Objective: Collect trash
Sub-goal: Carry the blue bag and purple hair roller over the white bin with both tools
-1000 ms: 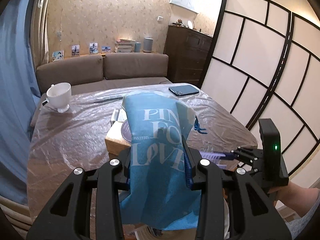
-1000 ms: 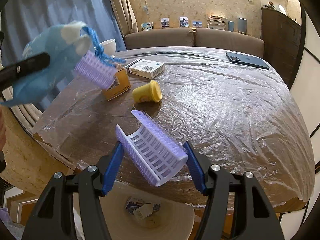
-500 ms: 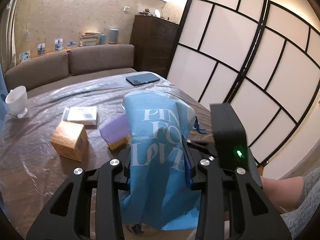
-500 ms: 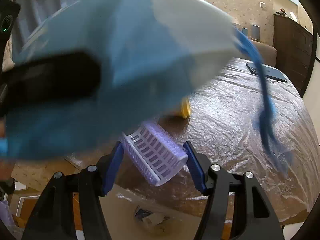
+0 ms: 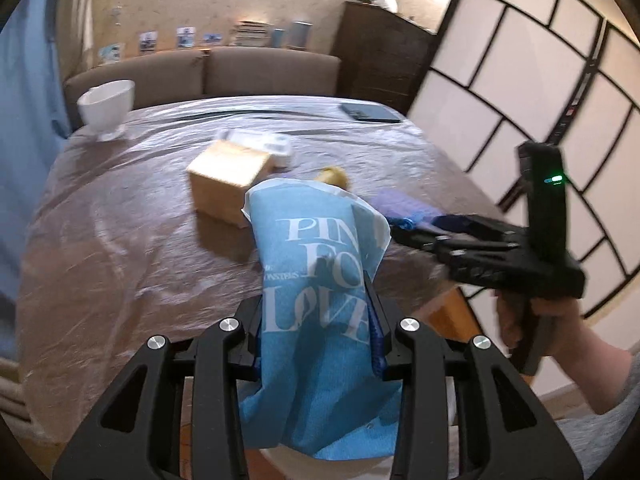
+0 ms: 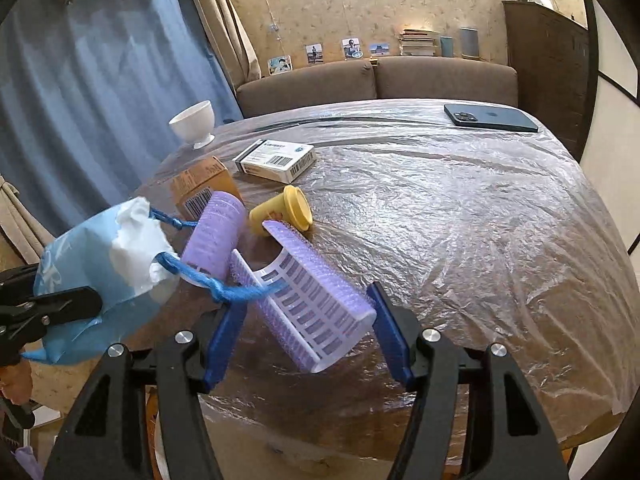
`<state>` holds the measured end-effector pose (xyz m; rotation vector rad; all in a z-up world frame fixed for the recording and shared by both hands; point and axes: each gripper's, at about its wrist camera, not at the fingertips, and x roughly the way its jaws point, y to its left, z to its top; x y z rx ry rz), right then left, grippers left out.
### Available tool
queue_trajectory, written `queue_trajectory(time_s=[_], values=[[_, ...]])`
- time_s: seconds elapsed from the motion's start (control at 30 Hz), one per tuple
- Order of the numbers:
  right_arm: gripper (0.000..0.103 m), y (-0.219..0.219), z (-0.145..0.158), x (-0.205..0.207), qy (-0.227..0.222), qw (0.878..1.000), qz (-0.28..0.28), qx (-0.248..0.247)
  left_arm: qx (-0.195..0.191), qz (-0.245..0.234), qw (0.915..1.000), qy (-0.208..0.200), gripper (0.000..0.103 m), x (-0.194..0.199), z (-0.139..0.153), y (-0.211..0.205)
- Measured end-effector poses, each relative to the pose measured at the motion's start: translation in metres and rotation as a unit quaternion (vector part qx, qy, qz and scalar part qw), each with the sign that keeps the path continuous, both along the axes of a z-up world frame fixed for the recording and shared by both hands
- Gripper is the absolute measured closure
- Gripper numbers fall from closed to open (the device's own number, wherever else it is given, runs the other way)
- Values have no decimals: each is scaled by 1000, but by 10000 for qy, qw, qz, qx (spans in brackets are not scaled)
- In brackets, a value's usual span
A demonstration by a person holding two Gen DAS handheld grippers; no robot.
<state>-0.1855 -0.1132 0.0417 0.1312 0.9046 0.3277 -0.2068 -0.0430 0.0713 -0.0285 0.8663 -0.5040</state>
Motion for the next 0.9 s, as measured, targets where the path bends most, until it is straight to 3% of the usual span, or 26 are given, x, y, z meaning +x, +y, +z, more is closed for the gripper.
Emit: queue_trajectory(time_s=[0.4,0.57,0.9], values=[[42,2,11,-17,-123,9998,160,-25,459,347,9968,-546,64,-5,9,6],[42,-2,21,-30,-137,9995,292,-29,558,211,9968,-526,64,-14,11,0],[42,-6,30,-57,-26,9985,550,-28,383,24,9989,-251,64,-40,3,-1]])
